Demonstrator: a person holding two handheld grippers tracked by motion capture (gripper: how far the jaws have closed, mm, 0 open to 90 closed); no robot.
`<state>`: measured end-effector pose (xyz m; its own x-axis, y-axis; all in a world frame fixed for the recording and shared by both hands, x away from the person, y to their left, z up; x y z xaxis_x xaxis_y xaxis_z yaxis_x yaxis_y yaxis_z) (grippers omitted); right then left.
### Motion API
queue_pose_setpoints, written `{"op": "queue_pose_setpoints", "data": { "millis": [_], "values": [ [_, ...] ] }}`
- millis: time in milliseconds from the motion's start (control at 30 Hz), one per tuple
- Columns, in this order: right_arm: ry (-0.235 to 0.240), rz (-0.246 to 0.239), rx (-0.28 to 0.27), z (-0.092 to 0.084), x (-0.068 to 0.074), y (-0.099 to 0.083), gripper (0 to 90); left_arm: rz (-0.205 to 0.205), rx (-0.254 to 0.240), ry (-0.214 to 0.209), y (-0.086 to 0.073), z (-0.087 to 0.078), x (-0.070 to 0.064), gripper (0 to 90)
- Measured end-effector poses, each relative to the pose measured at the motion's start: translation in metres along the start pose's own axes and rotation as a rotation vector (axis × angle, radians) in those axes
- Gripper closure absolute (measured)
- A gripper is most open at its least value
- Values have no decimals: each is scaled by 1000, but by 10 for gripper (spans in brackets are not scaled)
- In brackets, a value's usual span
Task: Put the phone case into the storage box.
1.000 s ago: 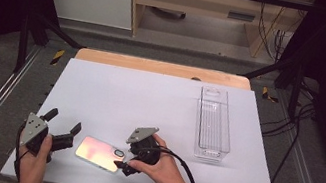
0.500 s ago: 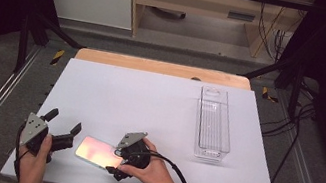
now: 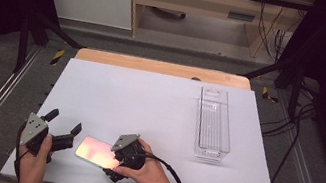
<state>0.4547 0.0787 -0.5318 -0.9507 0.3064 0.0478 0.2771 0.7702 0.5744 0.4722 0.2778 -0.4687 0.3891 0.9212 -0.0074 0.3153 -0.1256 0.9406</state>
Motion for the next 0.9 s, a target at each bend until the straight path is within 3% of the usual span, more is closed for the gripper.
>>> {"op": "queue_pose_setpoints", "data": {
  "millis": [900],
  "values": [
    [-49,-30,28,8,1,-1,80,4,12,-7,-1,2,-2,40]
  ]
}}
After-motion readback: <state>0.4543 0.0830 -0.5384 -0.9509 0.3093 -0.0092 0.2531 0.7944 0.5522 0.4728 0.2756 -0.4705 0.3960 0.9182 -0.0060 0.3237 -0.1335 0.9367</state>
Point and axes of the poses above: each handheld gripper's, and its own axes: z roughly forward along the jaws, y roughly out of its top, x roughly to its left, the point moved 7 cm from there along z, roughly forward along the jaws, and after that the axes turned 10 degrees about x, right-handed, at the moved point
